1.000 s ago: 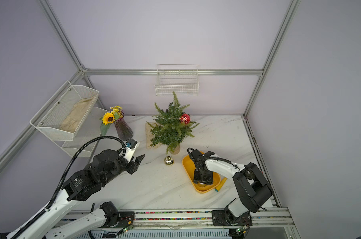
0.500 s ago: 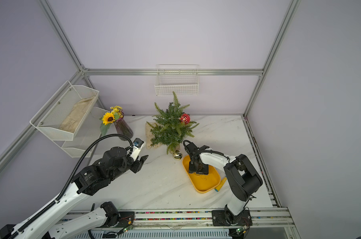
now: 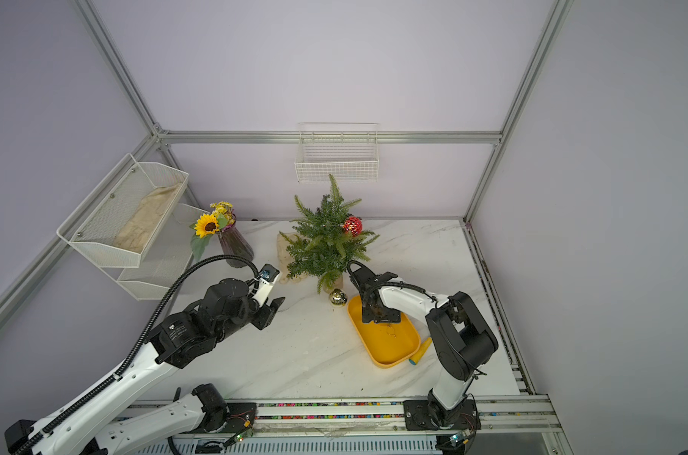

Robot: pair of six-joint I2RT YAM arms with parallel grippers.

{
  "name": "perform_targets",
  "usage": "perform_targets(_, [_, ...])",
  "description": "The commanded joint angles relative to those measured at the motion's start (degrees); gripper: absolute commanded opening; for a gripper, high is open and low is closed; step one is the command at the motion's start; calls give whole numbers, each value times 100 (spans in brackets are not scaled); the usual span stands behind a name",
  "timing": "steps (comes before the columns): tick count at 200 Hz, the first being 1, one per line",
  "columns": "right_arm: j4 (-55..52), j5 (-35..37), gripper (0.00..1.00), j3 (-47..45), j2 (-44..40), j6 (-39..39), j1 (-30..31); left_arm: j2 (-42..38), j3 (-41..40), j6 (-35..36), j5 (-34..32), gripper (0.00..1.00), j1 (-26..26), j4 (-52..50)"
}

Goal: Decorate the small christmas tree with ornaments
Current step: Move an ornament from the container, then pick up an ornament from the container.

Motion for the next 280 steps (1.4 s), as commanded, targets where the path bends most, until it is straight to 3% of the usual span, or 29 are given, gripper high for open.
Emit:
perform_targets(1, [65,195,73,-25,27,-98,-27,-2,-191,100,-64,60,16,192])
perform_targets(70, [164,119,65,-186,-31,-109,-27,9,-195,92,-51,60,21,190])
perform_targets(117, [-85,-3,72,-196,-189,-193,-21,31,-191,82,-36,61,17,189])
perform_targets(204, [-96,-777,71,-513,-627,-72,113,44,-187,64,31,61,13,206])
perform_targets(280, [-331,476,72,-238,-196,46,166,87,-177,73,33,61,18,209])
